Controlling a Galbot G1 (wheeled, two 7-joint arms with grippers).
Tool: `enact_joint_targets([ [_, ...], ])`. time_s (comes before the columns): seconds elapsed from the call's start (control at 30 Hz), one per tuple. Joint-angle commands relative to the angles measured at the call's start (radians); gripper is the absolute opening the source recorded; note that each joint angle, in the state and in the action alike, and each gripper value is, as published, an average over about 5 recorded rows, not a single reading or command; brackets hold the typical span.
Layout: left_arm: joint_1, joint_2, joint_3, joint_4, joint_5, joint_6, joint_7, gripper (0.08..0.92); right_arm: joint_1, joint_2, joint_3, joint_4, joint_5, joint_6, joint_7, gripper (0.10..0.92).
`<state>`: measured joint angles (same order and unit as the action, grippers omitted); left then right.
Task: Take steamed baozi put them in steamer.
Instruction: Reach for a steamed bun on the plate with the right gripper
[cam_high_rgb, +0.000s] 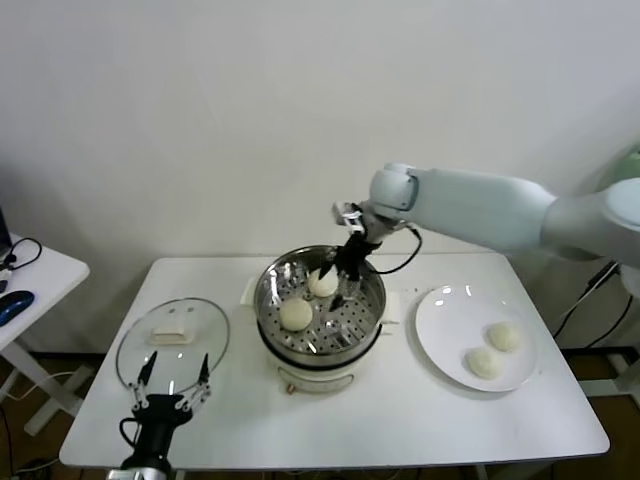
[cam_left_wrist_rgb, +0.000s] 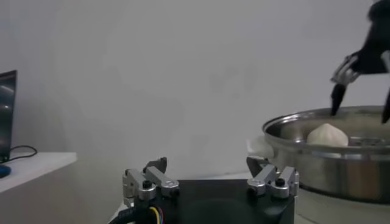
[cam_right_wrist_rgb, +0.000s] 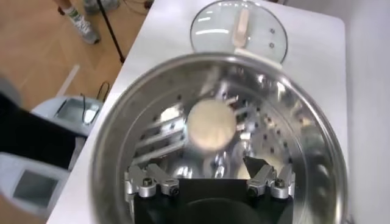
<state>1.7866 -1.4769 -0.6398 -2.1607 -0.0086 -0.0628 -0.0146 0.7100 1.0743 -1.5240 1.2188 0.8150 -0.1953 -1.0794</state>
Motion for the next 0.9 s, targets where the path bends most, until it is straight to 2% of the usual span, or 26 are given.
enact_joint_targets([
  [0.03,-0.023,0.014,0.028,-0.024,-0.018,0.039,-0.008,0.823,0.13,-0.374,-0.031,0.213,-0.208,0.049,-0.061,0.823],
  [0.27,-0.042,0.04,0.031,-0.003,-0.013,0.024,-0.02,0.823,0.005,-0.586,0.038,0.215,-0.429,0.107,-0.105,0.823],
  [0.47,-0.035,0.041,0.026,0.025,-0.024,0.001,-0.038,0.823,-0.191,-0.67,0.15,0.189,-0.605,0.152,-0.118,0.823],
  [0.7,-0.017,0.04,0.026,0.008,-0.03,0.021,-0.038,0.823,-0.442,-0.683,0.358,0.142,-0.713,0.167,-0.107,0.823],
  [0.9,-0.005,0.037,0.02,0.01,-0.021,0.026,-0.037,0.823,-0.589,-0.624,0.462,0.066,-0.771,0.173,-0.08,0.823],
])
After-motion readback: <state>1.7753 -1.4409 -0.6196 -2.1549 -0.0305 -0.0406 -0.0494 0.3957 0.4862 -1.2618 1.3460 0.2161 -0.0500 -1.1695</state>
